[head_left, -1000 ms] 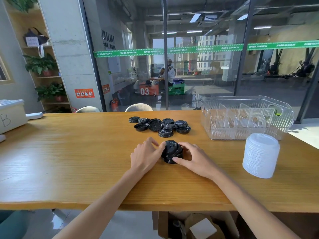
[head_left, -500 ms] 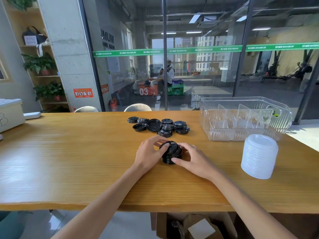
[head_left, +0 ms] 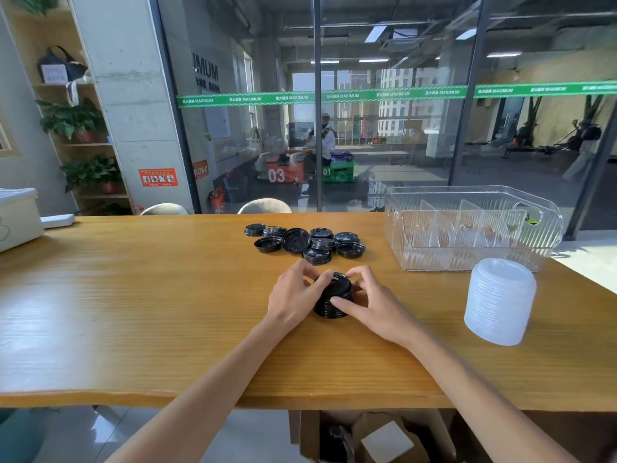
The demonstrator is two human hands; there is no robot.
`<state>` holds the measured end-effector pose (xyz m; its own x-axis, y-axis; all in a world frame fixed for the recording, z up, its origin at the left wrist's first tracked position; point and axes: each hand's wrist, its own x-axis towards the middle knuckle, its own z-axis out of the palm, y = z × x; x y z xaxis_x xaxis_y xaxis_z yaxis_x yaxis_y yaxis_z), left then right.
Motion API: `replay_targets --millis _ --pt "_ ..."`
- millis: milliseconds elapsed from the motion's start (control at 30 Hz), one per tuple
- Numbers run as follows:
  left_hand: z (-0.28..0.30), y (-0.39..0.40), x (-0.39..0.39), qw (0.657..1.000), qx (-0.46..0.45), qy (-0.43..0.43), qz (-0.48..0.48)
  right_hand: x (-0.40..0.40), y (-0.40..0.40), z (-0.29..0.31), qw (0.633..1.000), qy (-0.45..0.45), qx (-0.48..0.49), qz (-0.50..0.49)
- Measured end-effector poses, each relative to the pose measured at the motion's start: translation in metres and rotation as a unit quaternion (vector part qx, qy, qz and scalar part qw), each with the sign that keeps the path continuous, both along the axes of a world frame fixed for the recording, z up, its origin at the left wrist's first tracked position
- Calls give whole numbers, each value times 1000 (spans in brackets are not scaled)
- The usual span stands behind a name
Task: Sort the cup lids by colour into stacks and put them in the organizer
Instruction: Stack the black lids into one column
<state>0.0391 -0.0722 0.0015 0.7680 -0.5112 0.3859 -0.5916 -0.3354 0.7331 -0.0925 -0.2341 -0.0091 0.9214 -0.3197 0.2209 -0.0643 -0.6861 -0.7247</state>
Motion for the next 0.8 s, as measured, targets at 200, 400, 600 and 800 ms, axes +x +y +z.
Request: replay_targets --millis 200,400,600,800 --pt "-2 23 15 983 26 98 -156 2 -2 0 1000 -6 7 7" --pt "-5 21 18 983 65 67 -157 -1 -2 2 999 22 25 3" --pt "-5 23 18 983 66 48 -166 1 1 5 1000 -1 7 -13" --pt "-4 24 17 980 65 47 -183 1 1 5 1000 -28 1 9"
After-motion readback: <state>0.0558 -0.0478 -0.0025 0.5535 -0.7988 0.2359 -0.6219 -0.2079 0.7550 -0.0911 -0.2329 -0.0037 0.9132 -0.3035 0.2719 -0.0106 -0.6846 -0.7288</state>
